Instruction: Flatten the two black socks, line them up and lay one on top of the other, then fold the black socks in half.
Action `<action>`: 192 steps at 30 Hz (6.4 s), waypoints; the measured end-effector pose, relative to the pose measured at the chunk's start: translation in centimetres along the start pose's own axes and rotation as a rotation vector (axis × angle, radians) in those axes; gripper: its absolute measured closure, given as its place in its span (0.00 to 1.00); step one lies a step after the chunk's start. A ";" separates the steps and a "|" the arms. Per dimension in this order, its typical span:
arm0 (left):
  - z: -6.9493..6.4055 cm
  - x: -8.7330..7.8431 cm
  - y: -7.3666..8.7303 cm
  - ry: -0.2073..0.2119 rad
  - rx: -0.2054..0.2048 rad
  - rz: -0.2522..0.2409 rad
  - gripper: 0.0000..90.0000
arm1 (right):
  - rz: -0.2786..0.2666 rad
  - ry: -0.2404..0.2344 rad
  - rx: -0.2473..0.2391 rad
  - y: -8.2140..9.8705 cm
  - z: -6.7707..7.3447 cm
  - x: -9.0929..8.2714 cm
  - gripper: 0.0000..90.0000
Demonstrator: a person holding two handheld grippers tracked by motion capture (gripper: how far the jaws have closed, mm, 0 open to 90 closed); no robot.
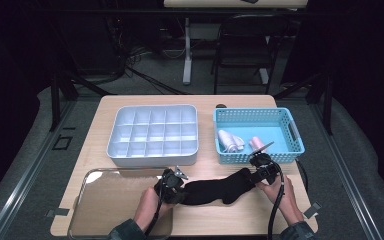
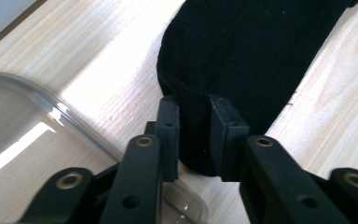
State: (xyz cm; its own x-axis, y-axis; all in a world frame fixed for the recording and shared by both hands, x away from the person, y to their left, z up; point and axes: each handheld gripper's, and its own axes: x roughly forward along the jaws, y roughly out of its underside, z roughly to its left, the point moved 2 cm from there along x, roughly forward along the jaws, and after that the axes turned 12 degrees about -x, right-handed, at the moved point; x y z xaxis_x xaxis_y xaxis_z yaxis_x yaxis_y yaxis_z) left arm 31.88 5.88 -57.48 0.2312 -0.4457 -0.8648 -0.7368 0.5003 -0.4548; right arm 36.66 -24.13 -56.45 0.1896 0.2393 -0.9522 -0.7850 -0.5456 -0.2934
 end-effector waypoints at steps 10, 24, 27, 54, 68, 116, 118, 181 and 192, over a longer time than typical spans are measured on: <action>0.1 0.1 -0.1 0.015 0.002 -0.011 0.88 | 0.003 0.016 0.001 -0.1 0.2 -0.1 0.87; 0.4 0.2 -0.2 0.035 -0.008 -0.028 0.89 | -0.095 -0.052 0.018 0.2 0.4 -2.2 0.87; 0.3 0.3 -0.3 0.032 -0.012 -0.040 0.89 | -0.118 -0.064 0.026 0.3 0.3 -2.7 0.87; -0.6 1.3 -1.2 0.090 -0.015 -0.062 0.89 | -0.267 -0.225 0.009 0.3 1.6 -5.9 0.87; -0.6 1.7 -1.7 0.127 -0.050 -0.062 0.88 | -0.255 -0.222 -0.057 -1.3 4.3 -5.1 0.87; -0.4 -1.5 -1.8 0.139 -0.094 -0.110 0.51 | -0.251 -0.262 -0.177 -3.4 7.8 -3.3 0.58; -0.4 -1.7 -1.9 0.148 -0.100 -0.120 0.51 | -0.233 -0.230 -0.169 -3.3 7.6 -2.9 0.59; 0.2 0.9 -1.8 0.177 -0.126 -0.046 0.77 | -0.124 -0.217 -0.362 -4.6 12.0 1.6 0.94; 0.0 -1.6 -2.4 0.207 -0.171 -0.117 0.54 | -0.246 -0.208 -0.312 -3.8 9.5 -2.9 0.64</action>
State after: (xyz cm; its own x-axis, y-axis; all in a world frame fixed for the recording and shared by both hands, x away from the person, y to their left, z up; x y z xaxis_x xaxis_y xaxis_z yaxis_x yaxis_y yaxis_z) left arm 33.24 5.39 -55.05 0.1993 -0.6439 -0.7387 -0.8134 0.3116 -0.4912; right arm 33.50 -15.08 -51.77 0.2006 0.5314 -0.8230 -0.5097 -0.6608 -0.5509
